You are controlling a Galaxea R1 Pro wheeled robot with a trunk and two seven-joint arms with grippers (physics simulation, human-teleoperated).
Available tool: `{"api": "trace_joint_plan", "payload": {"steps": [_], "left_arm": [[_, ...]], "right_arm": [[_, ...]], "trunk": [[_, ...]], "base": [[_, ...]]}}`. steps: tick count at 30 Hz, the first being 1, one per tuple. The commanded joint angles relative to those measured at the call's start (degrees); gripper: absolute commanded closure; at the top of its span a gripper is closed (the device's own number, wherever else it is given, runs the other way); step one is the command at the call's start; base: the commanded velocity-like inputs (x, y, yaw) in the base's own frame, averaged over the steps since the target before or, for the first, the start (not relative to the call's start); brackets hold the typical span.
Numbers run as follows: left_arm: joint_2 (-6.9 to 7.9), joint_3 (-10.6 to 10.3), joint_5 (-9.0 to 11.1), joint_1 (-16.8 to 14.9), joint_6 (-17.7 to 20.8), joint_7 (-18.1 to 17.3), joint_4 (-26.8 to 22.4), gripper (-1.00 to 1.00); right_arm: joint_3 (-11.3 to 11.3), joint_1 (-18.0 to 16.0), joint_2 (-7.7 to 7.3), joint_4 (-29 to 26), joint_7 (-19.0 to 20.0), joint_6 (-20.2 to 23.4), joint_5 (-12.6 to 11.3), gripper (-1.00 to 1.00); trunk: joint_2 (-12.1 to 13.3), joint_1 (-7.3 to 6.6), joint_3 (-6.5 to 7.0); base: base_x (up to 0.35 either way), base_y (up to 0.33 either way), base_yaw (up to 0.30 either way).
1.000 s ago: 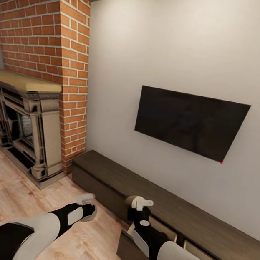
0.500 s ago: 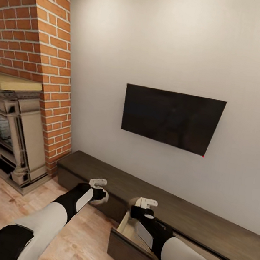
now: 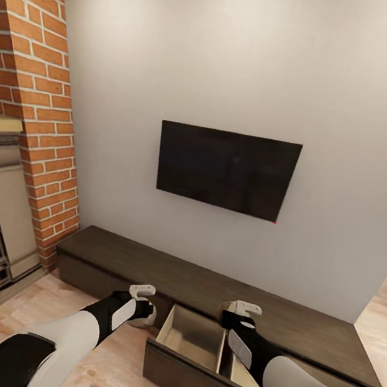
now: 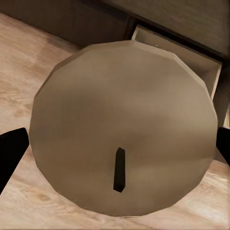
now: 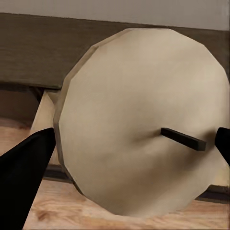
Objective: Place each of the two pumpkins and all three candles from the living room inside a cabinet in the living room (use any cabinet), then make sure every cabinet is closed, and position the cauldron so it is next to a table in the living room.
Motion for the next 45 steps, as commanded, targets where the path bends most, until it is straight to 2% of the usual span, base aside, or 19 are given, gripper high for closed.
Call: {"api": "trace_joint_plan", "payload": {"steps": [1,6,29,36,45], "left_arm": [[-0.01,-0.52,0.61,0.0,-0.06,0.42,0.05,1.0],[-0.09,-0.53,0.62,0.0,-2.4,0.52,1.49,1.0],[-0.09,-0.48,0.66,0.0,-3.9,0.45,2.54,1.0],[-0.09,-0.53,0.66,0.0,-4.04,0.42,2.89,1.0],[-0.09,-0.57,0.66,0.0,-4.07,0.41,2.98,1.0]], "right_arm": [[0.52,-0.03,-0.05,-0.15,-0.4,0.08,-0.25,1.0],[0.64,-0.03,0.11,0.12,-0.47,-0.15,-0.29,1.0],[0.67,-0.03,0.21,0.34,-0.49,-0.2,-0.42,1.0],[0.72,-0.03,0.24,0.34,-0.49,-0.2,-0.42,1.0],[0.76,-0.03,0.25,0.34,-0.49,-0.2,-0.42,1.0]], "trunk": [[-0.05,0.02,-0.02],[-0.05,0.02,-0.02],[-0.05,0.02,-0.02],[-0.05,0.02,-0.02],[-0.05,0.02,-0.02]], "base": [[0.0,0.0,-0.271],[0.0,0.0,-0.271],[0.0,0.0,-0.236],[0.0,-0.04,-0.112],[0.0,-0.244,-0.012]]}}
